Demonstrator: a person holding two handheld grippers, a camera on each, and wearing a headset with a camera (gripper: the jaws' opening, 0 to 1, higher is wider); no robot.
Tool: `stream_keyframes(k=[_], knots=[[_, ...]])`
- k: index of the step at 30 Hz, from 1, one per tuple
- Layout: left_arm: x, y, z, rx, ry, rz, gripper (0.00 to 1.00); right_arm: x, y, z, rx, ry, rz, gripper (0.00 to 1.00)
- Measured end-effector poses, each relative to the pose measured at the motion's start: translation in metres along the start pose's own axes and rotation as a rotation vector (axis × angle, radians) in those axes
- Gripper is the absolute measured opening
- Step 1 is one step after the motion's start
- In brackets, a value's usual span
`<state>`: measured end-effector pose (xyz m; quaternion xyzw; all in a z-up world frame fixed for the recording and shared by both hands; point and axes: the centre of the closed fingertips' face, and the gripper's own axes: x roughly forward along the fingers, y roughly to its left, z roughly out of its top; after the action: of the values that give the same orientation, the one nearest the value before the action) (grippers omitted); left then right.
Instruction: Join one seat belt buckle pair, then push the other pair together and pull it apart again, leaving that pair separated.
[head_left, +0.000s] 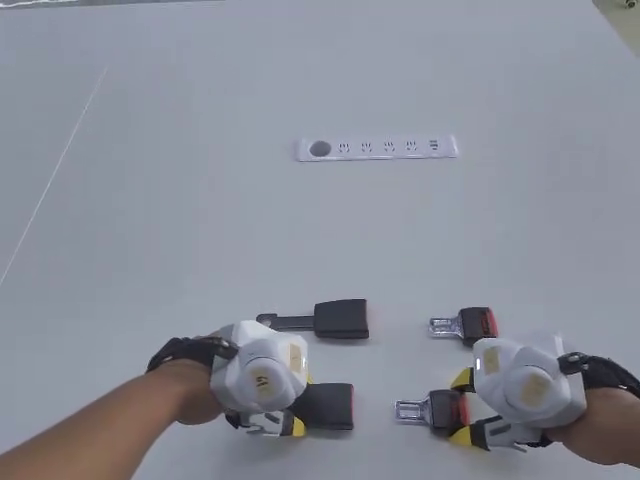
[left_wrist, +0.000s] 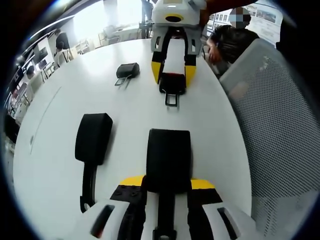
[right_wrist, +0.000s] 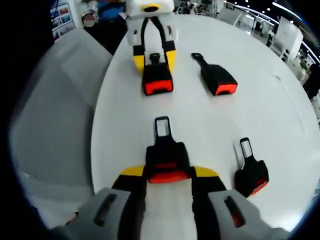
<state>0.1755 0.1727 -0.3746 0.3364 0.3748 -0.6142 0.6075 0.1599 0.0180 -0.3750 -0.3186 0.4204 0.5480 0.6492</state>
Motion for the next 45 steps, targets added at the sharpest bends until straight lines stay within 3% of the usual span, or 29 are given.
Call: stream_keyframes(k=[8, 19, 29, 35, 40, 45], knots=[[-0.002, 0.000, 0.000, -0.002, 0.008, 0.004, 0.32, 0.010, 0.001, 0.019, -0.010, -0.003, -0.010, 0.36], [-0.002, -0.001, 0.000, -0.001, 0.018, 0.003, 0.32, 0.023, 0.001, 0.044, 0.010, -0.048, -0.016, 0.36], [-0.001, 0.000, 0.000, -0.006, 0.017, 0.013, 0.32, 0.029, 0.004, 0.056, -0.032, -0.052, 0.000, 0.36], [0.000, -0.001, 0.000, 0.005, 0.032, 0.015, 0.32, 0.030, 0.003, 0.057, -0.007, -0.076, -0.016, 0.35], [0.000, -0.001, 0.001, 0.011, 0.043, 0.015, 0.31, 0.033, 0.002, 0.065, -0.009, -0.049, -0.032, 0.34], [0.001, -0.001, 0.002, 0.011, 0.044, 0.016, 0.31, 0.037, 0.003, 0.072, -0.001, -0.060, -0.035, 0.34]])
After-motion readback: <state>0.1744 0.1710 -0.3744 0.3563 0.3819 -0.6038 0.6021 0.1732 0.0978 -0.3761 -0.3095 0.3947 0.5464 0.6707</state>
